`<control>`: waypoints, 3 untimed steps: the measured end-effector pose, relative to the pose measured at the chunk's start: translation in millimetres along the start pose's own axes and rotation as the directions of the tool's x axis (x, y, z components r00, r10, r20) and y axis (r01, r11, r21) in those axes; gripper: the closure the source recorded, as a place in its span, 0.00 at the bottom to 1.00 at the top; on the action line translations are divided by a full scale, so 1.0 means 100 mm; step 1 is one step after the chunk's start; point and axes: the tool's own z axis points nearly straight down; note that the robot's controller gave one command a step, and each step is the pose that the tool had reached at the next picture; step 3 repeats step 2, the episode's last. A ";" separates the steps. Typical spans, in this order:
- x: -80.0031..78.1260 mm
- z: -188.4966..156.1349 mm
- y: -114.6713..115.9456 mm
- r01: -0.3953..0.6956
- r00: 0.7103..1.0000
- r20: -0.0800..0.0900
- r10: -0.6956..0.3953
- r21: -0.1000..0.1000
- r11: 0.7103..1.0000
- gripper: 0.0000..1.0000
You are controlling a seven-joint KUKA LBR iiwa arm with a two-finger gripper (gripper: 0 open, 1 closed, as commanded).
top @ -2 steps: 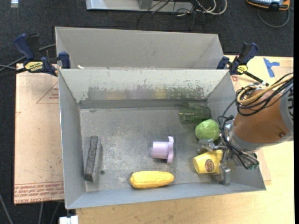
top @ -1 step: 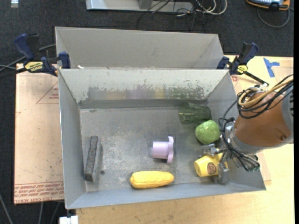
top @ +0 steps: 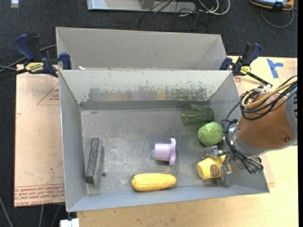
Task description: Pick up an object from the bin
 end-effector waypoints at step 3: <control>0.03 -0.23 0.02 -0.001 1.000 -0.010 0.001 -0.006 1.000 1.00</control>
Offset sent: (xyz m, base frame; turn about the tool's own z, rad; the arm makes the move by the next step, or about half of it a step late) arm -0.0001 0.0002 0.0323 0.0000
